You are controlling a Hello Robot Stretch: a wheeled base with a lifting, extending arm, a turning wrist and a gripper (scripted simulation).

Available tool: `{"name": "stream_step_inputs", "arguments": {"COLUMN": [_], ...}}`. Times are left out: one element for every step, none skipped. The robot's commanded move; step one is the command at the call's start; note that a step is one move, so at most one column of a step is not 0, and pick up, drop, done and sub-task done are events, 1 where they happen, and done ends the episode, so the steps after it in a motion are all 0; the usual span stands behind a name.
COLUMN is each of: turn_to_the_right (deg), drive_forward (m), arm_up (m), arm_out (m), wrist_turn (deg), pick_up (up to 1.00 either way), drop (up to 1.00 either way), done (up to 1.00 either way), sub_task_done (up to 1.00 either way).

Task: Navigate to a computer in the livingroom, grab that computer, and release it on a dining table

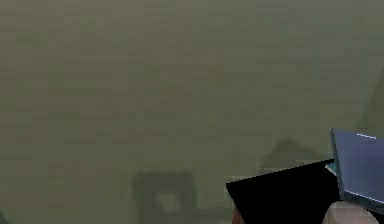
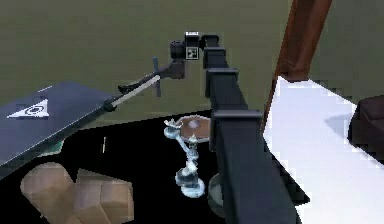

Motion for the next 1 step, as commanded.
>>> {"name": "stream_step_inputs", "arguments": {"turn_to_the_right": [0.0], "drive_forward": [0.00], "arm_up": [0.00], "arm_out": [0.00], "wrist_turn": [33.0], "pick_up": [0.00], "drop": [0.00], "done": [0.00], "sub_task_done": [0.00]}}
